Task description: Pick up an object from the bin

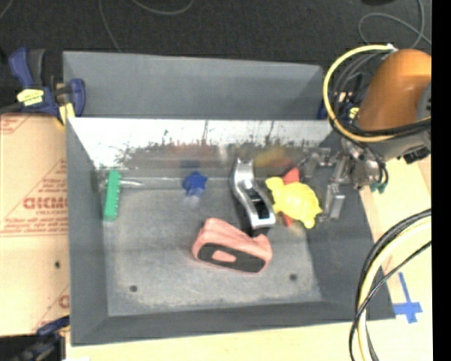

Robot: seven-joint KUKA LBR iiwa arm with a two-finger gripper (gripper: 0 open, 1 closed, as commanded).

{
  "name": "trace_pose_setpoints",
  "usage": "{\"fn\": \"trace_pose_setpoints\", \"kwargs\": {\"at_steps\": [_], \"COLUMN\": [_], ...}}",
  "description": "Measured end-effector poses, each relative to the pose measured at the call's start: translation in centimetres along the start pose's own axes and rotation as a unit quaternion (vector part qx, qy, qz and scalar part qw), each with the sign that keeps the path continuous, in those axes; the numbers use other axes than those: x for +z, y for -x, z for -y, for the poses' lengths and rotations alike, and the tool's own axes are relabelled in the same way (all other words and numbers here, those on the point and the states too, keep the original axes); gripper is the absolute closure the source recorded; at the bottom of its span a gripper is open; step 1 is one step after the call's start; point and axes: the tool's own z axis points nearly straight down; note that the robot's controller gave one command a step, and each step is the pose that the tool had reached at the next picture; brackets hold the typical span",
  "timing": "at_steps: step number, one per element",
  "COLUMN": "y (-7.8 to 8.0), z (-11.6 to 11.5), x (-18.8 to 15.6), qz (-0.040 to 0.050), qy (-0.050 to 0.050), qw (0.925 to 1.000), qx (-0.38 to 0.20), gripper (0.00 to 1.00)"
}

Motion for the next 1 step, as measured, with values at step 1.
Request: {"fn": "trace_pose_setpoints", "kwargs": {"at_steps": [1], "y": [0.15], "z": [-0.05], "x": [-0.52], "qz": [0.0036], "qy": [-0.001], "qw": [1.0], "qx": [-0.001], "gripper": [0.0]}}
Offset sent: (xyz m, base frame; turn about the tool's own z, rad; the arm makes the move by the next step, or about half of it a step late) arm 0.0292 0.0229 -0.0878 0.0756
